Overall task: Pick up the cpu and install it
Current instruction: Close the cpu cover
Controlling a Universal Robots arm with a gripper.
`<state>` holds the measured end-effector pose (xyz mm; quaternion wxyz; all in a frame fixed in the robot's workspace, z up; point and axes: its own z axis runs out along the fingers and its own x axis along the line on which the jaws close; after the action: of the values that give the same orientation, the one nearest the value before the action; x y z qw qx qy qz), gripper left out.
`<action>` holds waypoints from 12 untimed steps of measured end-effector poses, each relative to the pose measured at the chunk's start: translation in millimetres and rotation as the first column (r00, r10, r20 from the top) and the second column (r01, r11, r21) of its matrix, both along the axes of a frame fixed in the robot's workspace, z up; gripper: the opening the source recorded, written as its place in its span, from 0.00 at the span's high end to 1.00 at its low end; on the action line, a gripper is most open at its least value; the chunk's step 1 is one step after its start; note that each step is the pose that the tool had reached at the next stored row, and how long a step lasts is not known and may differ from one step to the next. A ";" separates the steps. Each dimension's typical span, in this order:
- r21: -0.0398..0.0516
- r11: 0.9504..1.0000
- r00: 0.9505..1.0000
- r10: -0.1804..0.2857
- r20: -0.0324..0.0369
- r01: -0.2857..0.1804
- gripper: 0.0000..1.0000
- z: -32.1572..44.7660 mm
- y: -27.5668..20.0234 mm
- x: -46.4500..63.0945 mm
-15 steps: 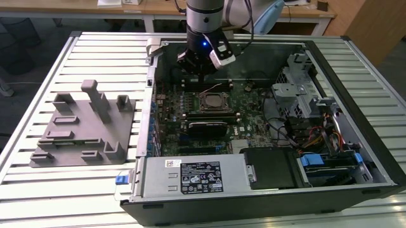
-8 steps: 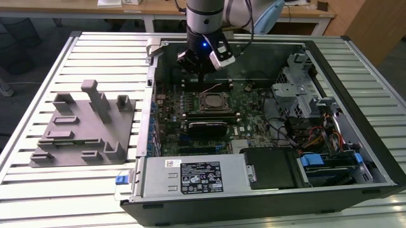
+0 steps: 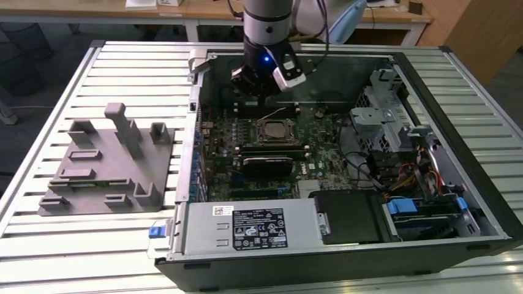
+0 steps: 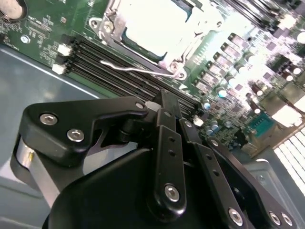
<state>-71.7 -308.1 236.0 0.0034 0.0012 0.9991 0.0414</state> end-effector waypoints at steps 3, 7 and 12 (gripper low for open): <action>0.000 1.000 1.000 0.004 0.000 -0.004 0.89 -3.3 -0.1 6.1; 0.000 0.999 0.999 0.037 0.000 -0.037 0.89 -7.2 -0.1 8.5; 0.000 0.999 0.999 0.047 0.000 -0.047 0.89 -9.4 -0.6 9.2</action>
<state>-62.5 -308.7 226.6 0.0023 -0.0223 0.9989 0.0413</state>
